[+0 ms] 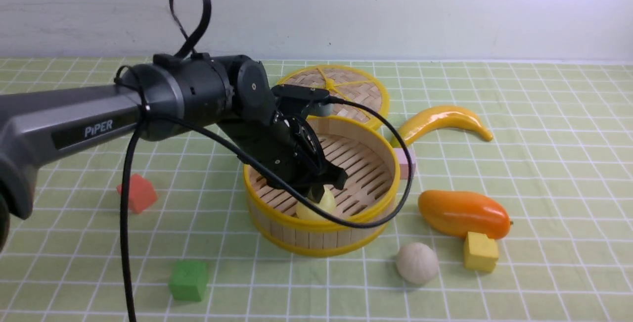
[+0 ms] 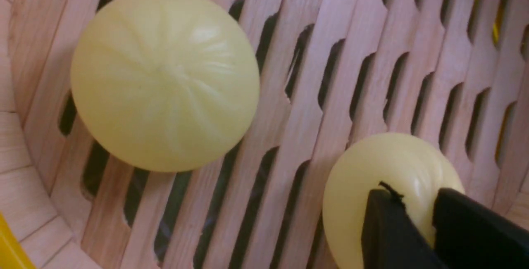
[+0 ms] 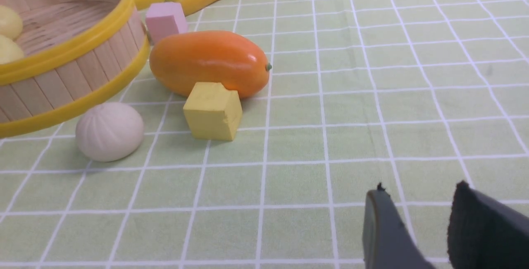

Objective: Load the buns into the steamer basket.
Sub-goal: Use the left arm to put the steamed stuffed bun into the steamer, then use the right arm to grab a steamed stuffed bun

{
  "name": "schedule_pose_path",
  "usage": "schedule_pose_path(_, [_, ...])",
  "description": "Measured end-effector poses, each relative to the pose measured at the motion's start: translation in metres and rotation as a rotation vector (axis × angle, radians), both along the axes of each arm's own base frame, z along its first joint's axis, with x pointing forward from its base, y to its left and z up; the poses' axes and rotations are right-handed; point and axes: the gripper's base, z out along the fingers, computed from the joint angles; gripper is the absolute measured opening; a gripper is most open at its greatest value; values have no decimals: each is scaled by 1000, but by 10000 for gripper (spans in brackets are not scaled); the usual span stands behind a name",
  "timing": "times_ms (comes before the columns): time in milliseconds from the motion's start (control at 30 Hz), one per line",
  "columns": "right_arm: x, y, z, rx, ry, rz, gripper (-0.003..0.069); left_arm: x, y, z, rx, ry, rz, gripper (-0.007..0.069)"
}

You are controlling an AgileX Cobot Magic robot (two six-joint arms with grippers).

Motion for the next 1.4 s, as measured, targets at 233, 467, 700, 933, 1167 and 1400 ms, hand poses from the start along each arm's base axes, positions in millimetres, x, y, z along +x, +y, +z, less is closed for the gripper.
schedule_pose_path(233, [0, 0, 0, 0, 0, 0, 239, -8, 5, 25, -24, -14, 10, 470])
schedule_pose_path(467, [0, 0, 0, 0, 0, 0, 239, -58, 31, 121, -144, -180, 49, 254])
schedule_pose_path(700, [0, 0, 0, 0, 0, 0, 239, -164, 90, 161, -312, -439, 118, -13])
schedule_pose_path(933, [0, 0, 0, 0, 0, 0, 239, -243, 135, 97, -404, -513, 214, -13])
schedule_pose_path(1167, [2, 1, 3, 133, -47, -22, 239, -290, 165, 58, -516, -645, 279, -13])
schedule_pose_path(1400, [4, 2, 27, 742, -248, -100, 237, -315, 180, 21, -572, -727, 300, -13])
